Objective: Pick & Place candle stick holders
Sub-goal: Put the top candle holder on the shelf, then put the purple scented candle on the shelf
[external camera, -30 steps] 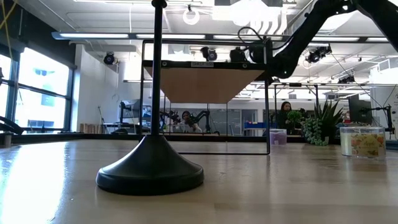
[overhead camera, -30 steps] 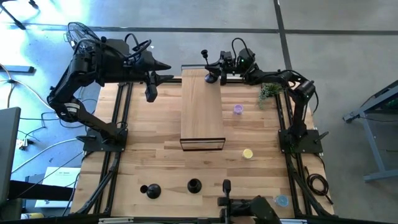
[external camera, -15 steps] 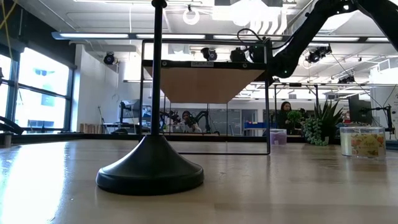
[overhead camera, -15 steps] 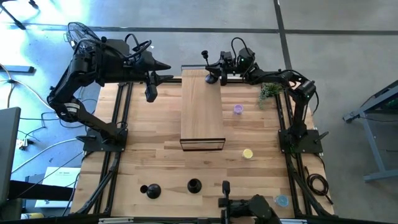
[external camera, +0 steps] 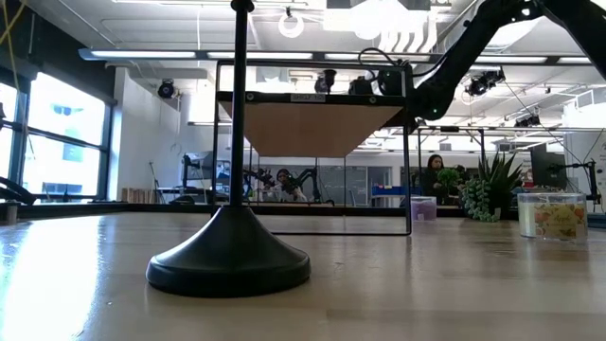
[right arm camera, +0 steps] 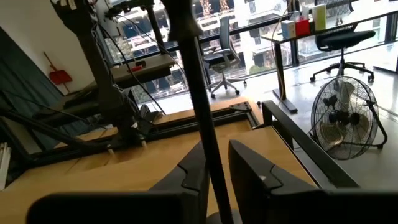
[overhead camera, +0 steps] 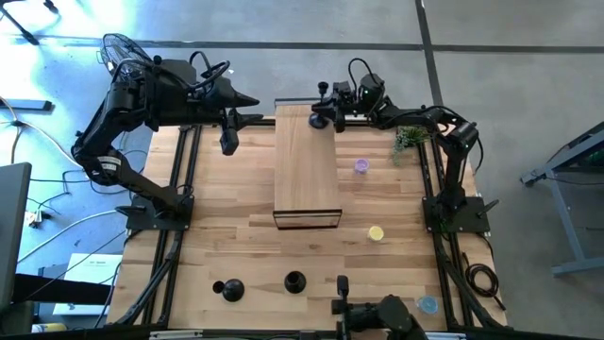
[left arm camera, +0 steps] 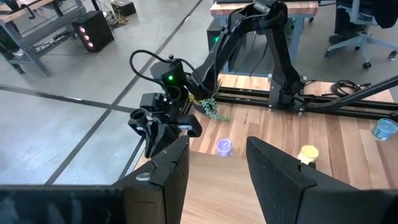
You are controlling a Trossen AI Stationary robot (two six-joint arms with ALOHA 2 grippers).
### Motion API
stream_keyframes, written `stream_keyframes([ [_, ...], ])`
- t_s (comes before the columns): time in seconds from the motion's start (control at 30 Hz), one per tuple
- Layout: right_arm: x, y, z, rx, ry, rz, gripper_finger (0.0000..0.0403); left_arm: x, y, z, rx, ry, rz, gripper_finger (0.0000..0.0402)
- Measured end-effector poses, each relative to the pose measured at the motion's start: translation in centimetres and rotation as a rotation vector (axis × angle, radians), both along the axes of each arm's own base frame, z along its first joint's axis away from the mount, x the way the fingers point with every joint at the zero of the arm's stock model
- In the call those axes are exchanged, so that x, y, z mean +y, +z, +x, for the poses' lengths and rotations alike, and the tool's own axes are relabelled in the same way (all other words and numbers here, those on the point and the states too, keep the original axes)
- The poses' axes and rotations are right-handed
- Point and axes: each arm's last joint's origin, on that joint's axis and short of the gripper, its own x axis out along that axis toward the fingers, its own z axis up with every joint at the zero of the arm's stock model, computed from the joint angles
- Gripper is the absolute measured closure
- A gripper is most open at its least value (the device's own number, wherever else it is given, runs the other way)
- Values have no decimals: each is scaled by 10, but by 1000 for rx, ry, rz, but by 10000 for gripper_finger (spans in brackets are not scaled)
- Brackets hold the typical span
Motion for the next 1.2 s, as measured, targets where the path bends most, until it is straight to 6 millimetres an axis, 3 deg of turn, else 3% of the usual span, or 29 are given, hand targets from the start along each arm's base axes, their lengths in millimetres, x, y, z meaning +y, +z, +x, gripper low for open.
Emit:
stream_keyframes([
  [0.23, 1, 0, 1, 0, 3, 7, 337, 0, 0, 0, 0, 0, 0, 245],
  [0.53, 2, 4, 1, -8, 1, 44, 257, 0, 0, 0, 0, 0, 0, 245],
  [0.87, 10, 37, -6, -57, -2, -30, 192, 0, 0, 0, 6, -6, 14, 245],
  [1.2, 10, 47, -35, 164, -159, -58, 184, 0, -1, 0, 14, -7, 15, 245],
])
